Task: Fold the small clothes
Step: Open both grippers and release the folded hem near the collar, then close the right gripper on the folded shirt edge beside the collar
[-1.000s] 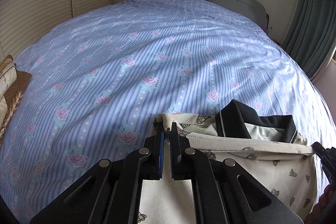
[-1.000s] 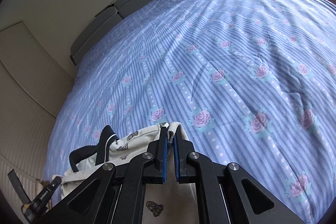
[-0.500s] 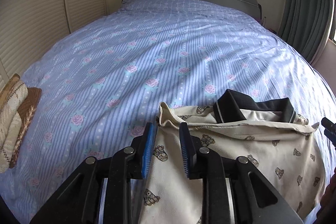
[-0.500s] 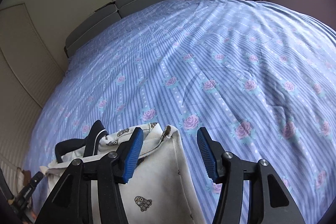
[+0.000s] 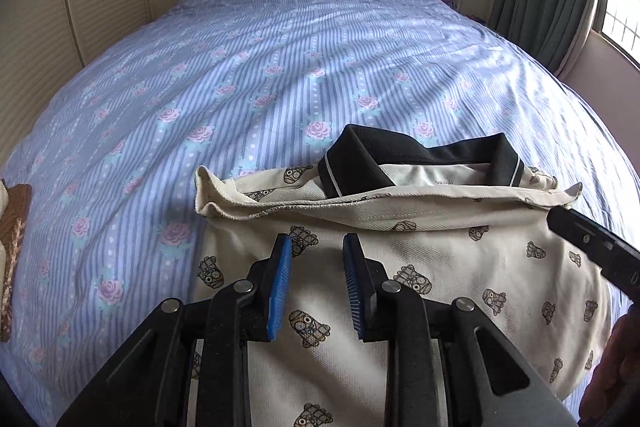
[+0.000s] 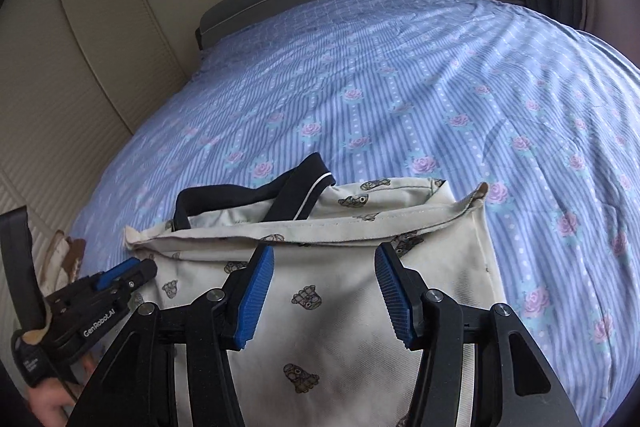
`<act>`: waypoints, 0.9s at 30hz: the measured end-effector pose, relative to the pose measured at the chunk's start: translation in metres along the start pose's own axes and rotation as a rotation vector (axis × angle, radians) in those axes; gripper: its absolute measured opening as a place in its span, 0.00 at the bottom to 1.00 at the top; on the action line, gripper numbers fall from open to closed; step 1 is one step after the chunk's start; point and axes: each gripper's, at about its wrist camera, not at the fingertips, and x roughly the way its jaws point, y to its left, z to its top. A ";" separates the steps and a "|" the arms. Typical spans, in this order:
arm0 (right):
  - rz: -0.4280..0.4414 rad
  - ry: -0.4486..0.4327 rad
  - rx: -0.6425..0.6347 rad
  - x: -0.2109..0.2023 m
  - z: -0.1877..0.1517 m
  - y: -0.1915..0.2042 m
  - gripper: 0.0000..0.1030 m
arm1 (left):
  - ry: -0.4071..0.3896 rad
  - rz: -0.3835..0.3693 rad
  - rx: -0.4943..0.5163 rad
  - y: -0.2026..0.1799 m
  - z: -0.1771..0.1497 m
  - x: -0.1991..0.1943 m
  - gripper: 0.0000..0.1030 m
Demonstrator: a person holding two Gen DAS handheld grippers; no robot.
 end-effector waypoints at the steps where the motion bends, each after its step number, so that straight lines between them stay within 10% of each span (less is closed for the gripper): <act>1: -0.006 0.021 -0.018 0.007 -0.001 0.003 0.53 | 0.008 0.000 -0.001 0.001 0.002 0.005 0.26; 18: -0.146 0.044 -0.113 0.050 0.046 -0.001 0.49 | -0.012 0.035 -0.056 0.026 0.044 0.034 0.26; 27: -0.002 0.015 -0.306 0.031 0.046 0.022 0.49 | -0.043 0.018 0.032 0.002 0.028 0.006 0.26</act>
